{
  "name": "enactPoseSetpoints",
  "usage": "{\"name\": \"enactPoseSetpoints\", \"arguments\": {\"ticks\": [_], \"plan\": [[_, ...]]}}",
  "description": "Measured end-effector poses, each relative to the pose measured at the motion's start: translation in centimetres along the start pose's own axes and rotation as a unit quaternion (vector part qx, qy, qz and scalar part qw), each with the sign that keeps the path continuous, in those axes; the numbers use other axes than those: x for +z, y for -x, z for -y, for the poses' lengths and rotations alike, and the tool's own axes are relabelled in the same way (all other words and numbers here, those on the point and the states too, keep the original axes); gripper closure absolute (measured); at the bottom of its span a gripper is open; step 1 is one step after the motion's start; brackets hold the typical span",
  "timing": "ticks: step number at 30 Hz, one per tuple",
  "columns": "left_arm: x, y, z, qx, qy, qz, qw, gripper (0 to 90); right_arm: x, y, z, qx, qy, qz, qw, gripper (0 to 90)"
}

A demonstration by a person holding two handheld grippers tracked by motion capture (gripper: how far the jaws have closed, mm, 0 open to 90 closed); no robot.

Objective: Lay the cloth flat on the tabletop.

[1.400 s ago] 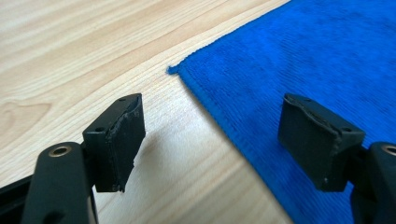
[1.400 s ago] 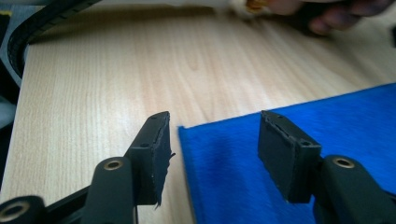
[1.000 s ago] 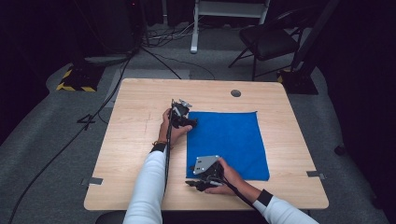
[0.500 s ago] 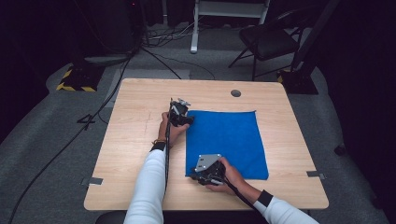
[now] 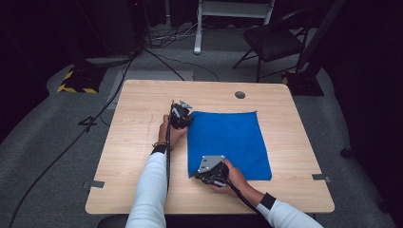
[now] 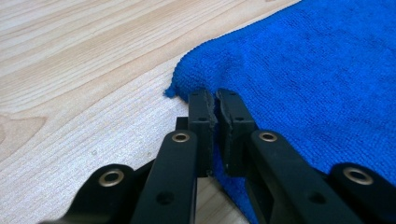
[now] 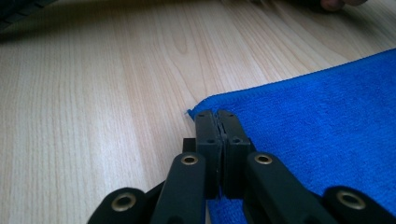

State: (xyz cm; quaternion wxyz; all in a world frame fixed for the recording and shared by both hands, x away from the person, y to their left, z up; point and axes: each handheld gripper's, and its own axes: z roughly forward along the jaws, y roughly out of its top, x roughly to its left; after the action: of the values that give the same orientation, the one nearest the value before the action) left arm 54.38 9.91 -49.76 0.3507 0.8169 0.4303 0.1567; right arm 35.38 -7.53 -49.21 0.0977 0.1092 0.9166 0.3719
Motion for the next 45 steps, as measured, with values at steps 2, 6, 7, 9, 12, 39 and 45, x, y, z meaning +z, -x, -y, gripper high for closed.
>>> {"name": "enactPoseSetpoints", "arguments": {"ticks": [2,6,7,9,12,39,45], "plan": [[-0.1,-0.1,0.0,0.002,-0.002,-0.003,1.0,85.5,0.1,-0.1,-0.1,-0.001,0.002,0.0,1.0,88.9],[-0.3,-0.4,0.1,0.001,-0.001,-0.015,0.9999,86.0,0.4,-0.1,-0.4,-0.004,0.005,0.0,1.0,88.9],[-0.4,-0.6,0.0,-0.001,-0.001,-0.018,0.9998,86.1,0.4,-0.1,-0.4,-0.001,0.007,0.001,1.0,89.0],[-0.5,-0.8,0.0,-0.001,-0.002,-0.023,0.9997,86.1,0.6,0.0,-0.6,-0.002,0.008,0.003,1.0,89.0],[-0.8,-0.9,-0.4,0.001,0.001,-0.028,0.9996,86.0,0.8,0.1,-1.0,0.0,0.012,0.006,0.9999,89.0],[-3.6,-2.2,-1.3,0.005,0.017,-0.031,0.9993,86.3,-1.4,0.7,-2.7,-0.004,0.051,0.032,0.9982,89.1],[-3.8,-1.6,-2.2,0.009,0.026,-0.033,0.9991,86.1,-1.8,0.7,-3.0,-0.005,0.061,0.036,0.9975,89.1]]}}
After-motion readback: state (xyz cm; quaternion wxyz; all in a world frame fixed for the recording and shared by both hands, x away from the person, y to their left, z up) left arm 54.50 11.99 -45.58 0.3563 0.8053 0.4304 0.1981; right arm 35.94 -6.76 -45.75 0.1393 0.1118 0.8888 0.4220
